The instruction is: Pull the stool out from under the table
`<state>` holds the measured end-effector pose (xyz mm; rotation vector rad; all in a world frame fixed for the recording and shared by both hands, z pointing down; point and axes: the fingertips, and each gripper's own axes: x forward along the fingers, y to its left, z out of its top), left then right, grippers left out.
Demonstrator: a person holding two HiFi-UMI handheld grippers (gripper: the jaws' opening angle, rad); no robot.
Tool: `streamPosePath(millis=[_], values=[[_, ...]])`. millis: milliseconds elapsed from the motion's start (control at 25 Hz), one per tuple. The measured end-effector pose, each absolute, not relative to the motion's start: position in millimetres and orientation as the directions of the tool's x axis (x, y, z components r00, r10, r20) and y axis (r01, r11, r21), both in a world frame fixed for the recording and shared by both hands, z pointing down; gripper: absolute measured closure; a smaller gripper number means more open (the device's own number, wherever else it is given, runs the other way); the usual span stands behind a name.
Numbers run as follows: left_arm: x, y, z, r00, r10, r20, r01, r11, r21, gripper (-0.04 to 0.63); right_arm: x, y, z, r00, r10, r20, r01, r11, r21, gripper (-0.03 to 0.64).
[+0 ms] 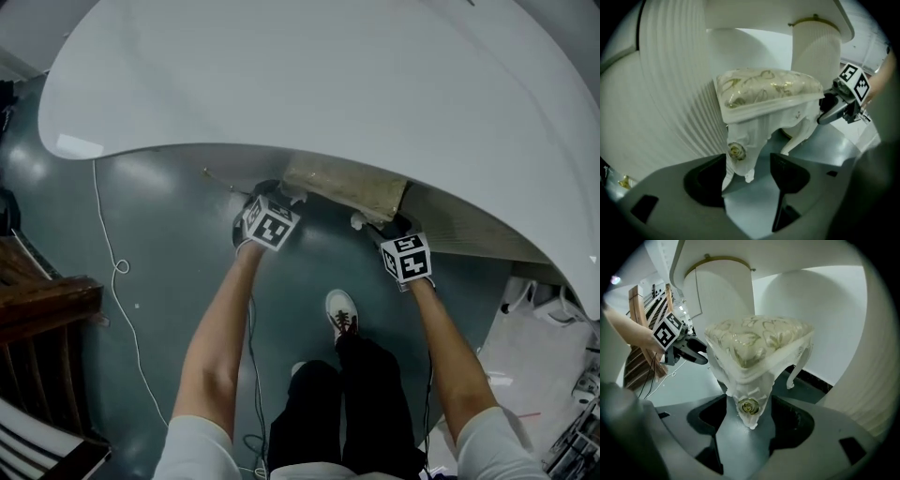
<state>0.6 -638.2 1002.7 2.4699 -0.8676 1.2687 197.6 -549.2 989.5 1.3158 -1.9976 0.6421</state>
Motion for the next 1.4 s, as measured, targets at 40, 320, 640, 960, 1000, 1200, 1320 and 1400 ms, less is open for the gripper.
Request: streamPosePath(millis=[40, 320, 640, 960, 1000, 1200, 1320, 1400], values=[[3, -644, 1004, 0.449, -0.41, 0.794, -0.61, -0.79, -0.063, 0.307, 197, -552, 992, -0.275, -0.607, 0.745, -0.926, 0.376, -0.036, 0.324], [8, -649, 1008, 0.449, -0.415, 0.792, -0.616, -0.785, -0.062, 0.344, 198, -554, 993, -0.234, -0.635, 0.736, -0.938, 0.346, 0.001, 0.357], [-7, -614, 1006, 0.436, -0.387, 0.813, -0.615, -0.787, -0.045, 0.359, 190, -525, 990, -0.211, -0.605, 0.767, -0.949, 0.314, -0.013, 0.376], [-33, -543, 1004, 0.437, -0.37, 0.82, -0.632, -0.775, -0.013, 0.36, 167, -457, 986, -0.209, -0.591, 0.779, -0.944, 0.331, -0.002, 0.387], [-35, -533, 1003, 0.434, -0.362, 0.825, -0.63, -0.777, -0.01, 0.36, 164, -447, 984, -0.212, -0.585, 0.783, -0.943, 0.333, -0.006, 0.387], [-46, -494, 996, 0.417, -0.34, 0.843, -0.618, -0.786, -0.012, 0.36, 152, -406, 976, -0.219, -0.576, 0.787, -0.947, 0.321, -0.028, 0.387], [-53, -467, 994, 0.429, -0.335, 0.839, -0.63, -0.776, 0.013, 0.36, 146, -381, 975, -0.221, -0.566, 0.795, -0.945, 0.325, -0.032, 0.388], [-58, -448, 994, 0.429, -0.325, 0.843, -0.636, -0.771, 0.027, 0.36, 141, -363, 974, -0.227, -0.553, 0.802, -0.944, 0.329, -0.04, 0.388]])
